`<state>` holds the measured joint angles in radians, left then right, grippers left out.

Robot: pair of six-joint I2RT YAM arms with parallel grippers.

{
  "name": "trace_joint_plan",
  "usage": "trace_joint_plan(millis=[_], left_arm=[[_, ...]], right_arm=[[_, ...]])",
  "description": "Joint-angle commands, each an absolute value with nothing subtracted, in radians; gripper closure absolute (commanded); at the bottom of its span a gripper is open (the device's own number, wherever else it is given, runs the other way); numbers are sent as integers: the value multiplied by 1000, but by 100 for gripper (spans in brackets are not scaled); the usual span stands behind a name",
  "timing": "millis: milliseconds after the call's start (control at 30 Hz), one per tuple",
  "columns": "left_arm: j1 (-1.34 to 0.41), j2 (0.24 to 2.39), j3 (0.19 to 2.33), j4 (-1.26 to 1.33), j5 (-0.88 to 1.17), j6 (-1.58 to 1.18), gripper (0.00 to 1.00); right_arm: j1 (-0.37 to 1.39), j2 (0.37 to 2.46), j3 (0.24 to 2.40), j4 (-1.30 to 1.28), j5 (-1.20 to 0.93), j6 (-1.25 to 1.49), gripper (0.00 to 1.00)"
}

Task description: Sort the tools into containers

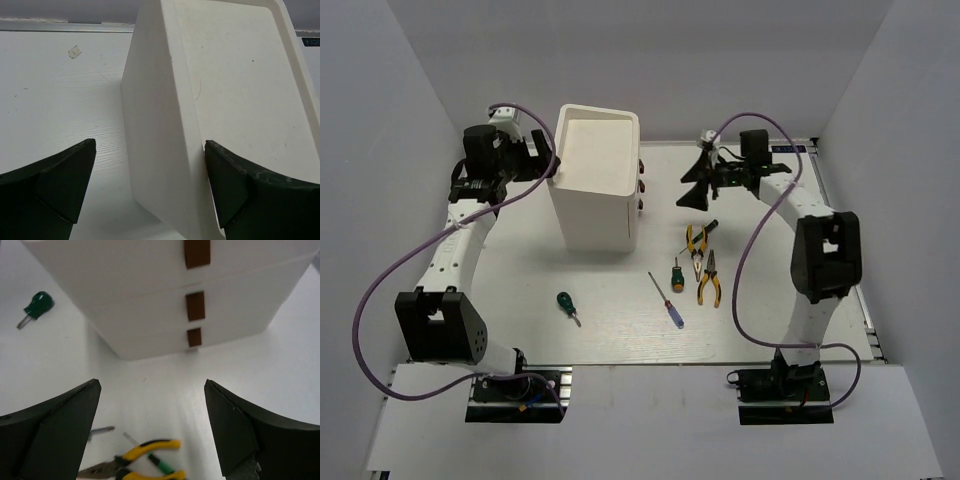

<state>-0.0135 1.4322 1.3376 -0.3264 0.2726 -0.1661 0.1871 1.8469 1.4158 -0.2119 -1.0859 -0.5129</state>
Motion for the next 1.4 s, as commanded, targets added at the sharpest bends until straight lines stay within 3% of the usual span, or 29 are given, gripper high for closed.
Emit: trace_joint_plan(millis=[0,233,333,400,500,1100,1233,1267,1367], left_arm=[[-21,1430,1413,-298,311,-170,1],[-21,1492,1425,-265,388,-204,1],[-31,1503,1416,-265,399,-204,10],[-31,1522,1416,-265,413,-204,28],[-31,1531,1398,-265,432,-204,41],[-67,1572,1388,-265,453,-213,68],[-77,1582,1388,-256,462,-222,74],[-77,1582,1388,-256,462,-222,74],[-87,1582,1378,-247,462,-241,76]], right_arm=[[244,1942,1577,-56,-1141,-499,10],[281,2178,1862,84,-1158,-347,21],[293,2207,1908,94,-1123,-350,24],[299,2229,1931,103,-1103,-351,26],[308,2241,1940,115,-1101,-348,27],[370,2206,1853,183,-1172,-305,36],[376,2198,1847,204,-1138,-273,54],[379,2195,1839,230,-1129,-252,70],[382,2171,1801,276,-1080,-210,100]])
